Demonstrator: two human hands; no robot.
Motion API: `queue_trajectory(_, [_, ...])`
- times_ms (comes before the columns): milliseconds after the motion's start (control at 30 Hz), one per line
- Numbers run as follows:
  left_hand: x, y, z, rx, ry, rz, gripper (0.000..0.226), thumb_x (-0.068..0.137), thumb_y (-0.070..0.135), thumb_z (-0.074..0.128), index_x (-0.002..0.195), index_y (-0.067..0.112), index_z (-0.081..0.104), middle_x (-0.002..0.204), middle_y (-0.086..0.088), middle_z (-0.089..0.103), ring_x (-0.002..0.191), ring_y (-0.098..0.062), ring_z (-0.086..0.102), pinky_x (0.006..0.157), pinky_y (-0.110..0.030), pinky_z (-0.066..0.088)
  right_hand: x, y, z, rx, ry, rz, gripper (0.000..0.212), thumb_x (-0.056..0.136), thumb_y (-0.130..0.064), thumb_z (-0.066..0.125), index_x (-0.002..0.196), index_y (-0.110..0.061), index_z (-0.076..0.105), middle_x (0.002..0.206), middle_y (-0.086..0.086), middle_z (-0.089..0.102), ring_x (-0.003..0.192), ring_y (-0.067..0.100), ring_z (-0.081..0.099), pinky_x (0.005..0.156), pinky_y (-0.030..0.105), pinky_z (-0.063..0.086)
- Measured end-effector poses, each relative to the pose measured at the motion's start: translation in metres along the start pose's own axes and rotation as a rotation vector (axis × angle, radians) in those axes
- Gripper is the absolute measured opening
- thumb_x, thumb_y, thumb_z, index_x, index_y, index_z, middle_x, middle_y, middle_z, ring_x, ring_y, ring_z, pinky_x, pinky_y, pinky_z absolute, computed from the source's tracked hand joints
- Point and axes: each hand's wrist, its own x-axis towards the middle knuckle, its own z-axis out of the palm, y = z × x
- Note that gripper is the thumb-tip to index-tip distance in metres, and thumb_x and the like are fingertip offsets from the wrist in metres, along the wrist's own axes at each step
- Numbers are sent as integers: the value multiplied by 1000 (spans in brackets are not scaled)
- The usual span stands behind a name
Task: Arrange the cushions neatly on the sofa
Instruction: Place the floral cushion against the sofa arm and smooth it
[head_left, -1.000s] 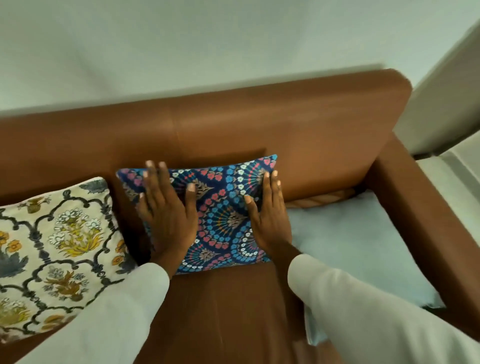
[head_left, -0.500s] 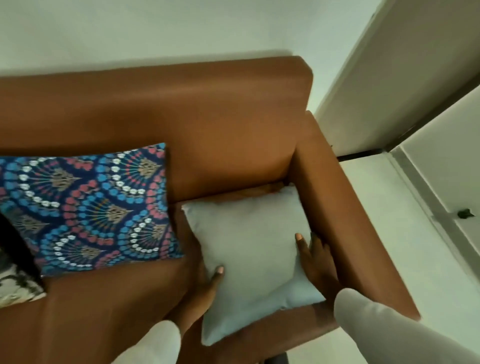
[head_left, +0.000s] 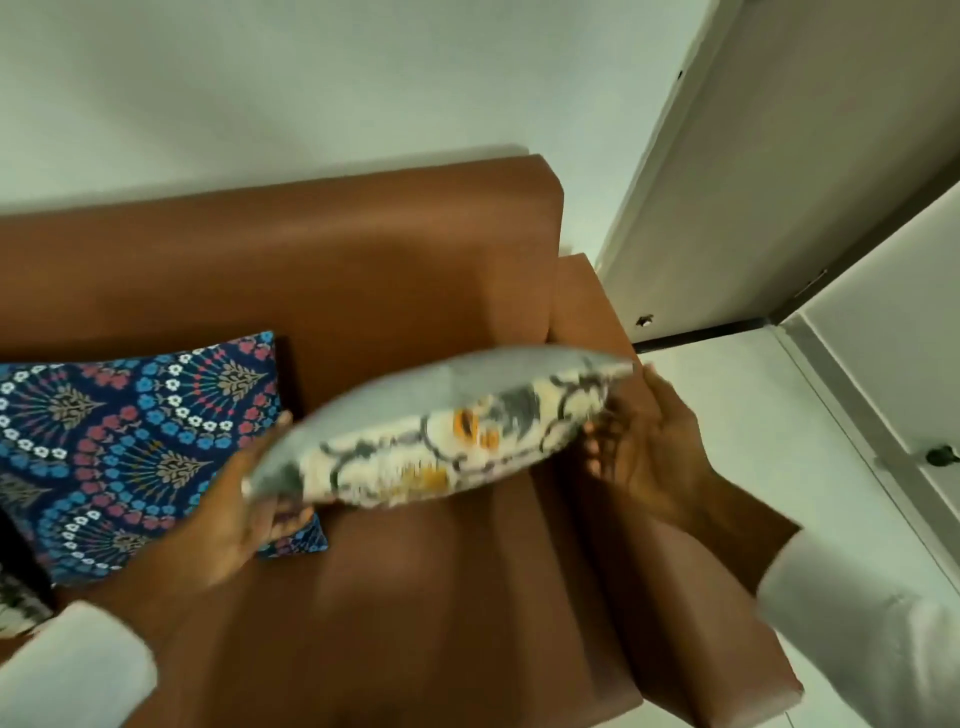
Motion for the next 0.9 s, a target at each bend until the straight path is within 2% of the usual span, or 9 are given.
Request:
queue_trajectory(100, [17,24,8,-123,-62,71,48,112,63,35,112,28,68,111,-6,79,104,-22,71,84,-37,54,35,-29,44,-193,26,-133,62,100,-76,52,136,-31,76,118,3,80,105,28,78,84,45,65])
queue_trajectory(200, [49,19,34,254,116,279,70,106,74,37,152,24,55,154,-12,54,140,-29,53,113,-44,51,81,-17,77,-439,97,-368,64,107,-48,69,162,-26,47,140,7,72,128,36,70,115,63,54])
queue_trajectory(267, [60,10,49,467,243,401,88,104,76,39,171,19,31,173,-11,33,160,-32,34,129,-49,32,98,8,83,-390,139,-345,78,98,-60,73,163,-30,41,148,-6,66,140,27,63,122,56,49])
queue_trajectory(367, [66,6,61,337,267,543,88,100,81,43,167,25,35,153,12,51,141,-11,49,113,-26,35,113,34,92,-311,300,-316,104,81,-92,62,165,-38,35,130,-38,56,138,11,55,115,34,46])
queue_trajectory(567, [62,-24,49,576,298,286,116,88,93,36,168,10,30,171,-19,37,157,-42,38,126,-56,36,117,53,78,-446,363,-155,133,75,-106,34,174,-18,24,163,5,53,144,30,55,120,47,42])
queue_trajectory(700, [42,-52,46,934,402,805,87,105,69,45,173,24,17,180,-9,17,165,-36,22,127,-60,23,99,78,99,-964,530,-657,75,112,-66,30,176,-28,16,185,5,14,170,30,17,133,44,15])
queue_trajectory(767, [49,-57,53,1243,176,1107,75,111,61,42,175,31,18,185,-4,11,170,-31,17,130,-61,23,96,92,118,-1311,290,-899,65,118,-54,28,177,-36,11,188,-6,-2,174,23,2,138,49,4])
queue_trajectory(833, [63,-52,58,1481,40,1175,73,113,66,30,177,36,11,187,2,1,173,-28,7,132,-59,26,103,105,126,-1536,142,-901,65,117,-58,19,178,-37,5,187,-7,-9,174,20,-10,138,58,-2])
queue_trajectory(900, [79,-35,53,1491,91,1039,81,108,78,22,176,40,-1,185,7,-10,172,-25,-3,136,-58,17,113,103,121,-1454,246,-696,72,114,-67,18,177,-37,-1,186,-7,-16,172,20,-18,139,54,-7])
